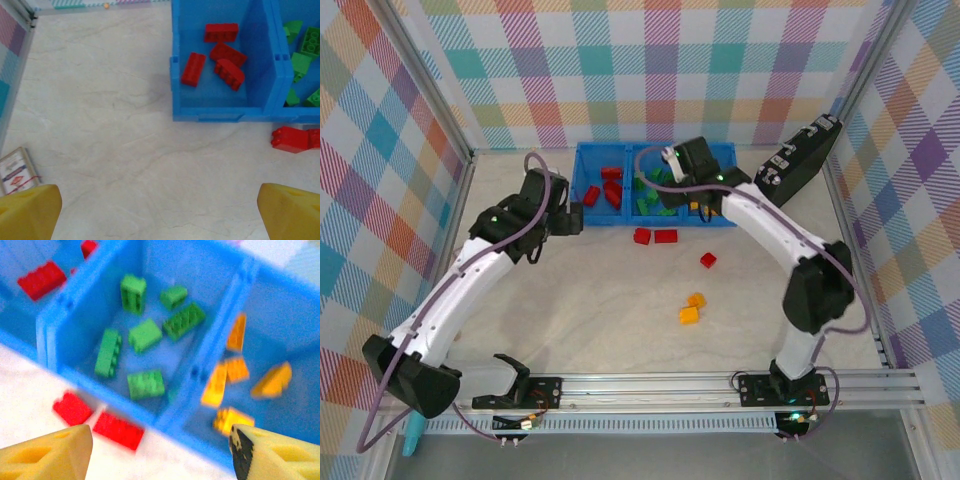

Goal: Sort the legos into containers by color

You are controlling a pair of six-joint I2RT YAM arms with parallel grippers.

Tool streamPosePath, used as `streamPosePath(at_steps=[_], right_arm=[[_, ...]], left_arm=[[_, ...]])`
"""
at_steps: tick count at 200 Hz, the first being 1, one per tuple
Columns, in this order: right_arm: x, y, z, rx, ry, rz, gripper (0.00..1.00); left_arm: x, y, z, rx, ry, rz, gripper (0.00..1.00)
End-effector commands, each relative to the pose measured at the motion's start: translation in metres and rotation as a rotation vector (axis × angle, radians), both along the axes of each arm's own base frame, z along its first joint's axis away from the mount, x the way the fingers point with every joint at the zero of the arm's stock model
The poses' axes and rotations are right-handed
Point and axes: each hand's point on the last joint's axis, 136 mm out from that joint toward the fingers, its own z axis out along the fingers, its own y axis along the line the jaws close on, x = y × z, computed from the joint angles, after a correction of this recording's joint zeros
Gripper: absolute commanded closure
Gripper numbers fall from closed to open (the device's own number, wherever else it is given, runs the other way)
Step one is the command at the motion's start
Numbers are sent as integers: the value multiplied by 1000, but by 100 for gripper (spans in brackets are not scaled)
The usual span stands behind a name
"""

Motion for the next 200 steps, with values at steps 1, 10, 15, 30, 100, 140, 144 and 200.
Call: streamPosePath(at_steps=[1,10,15,30,100,140,144,200], right_arm=[[-50,-22,-38,62,174,-154,28],[-71,-27,-42,109,201,-189,29],[-84,-28,-46,140,222,-201,29],[-118,-30,-55,237,277,-246,30],[-233,-30,-123,181,528,-361,28],[-242,-32,-139,128,549,-390,27],[-242,-31,-141,128,554,-390,27],[-244,-21,-172,91,616,-376,29]], left_arm=[[14,-23,3,-79,-38,-45,0],[20,-32,2,-91,-49,-75,0],[23,-36,2,-98,-57,-82,0],[33,-46,0,-119,-68,-96,0],[64,-89,-13,-195,-29,-162,0],[59,-93,-9,-190,-49,-200,0],[58,-92,-9,-188,-50,-200,0],[53,-83,-6,-147,-49,-190,0]])
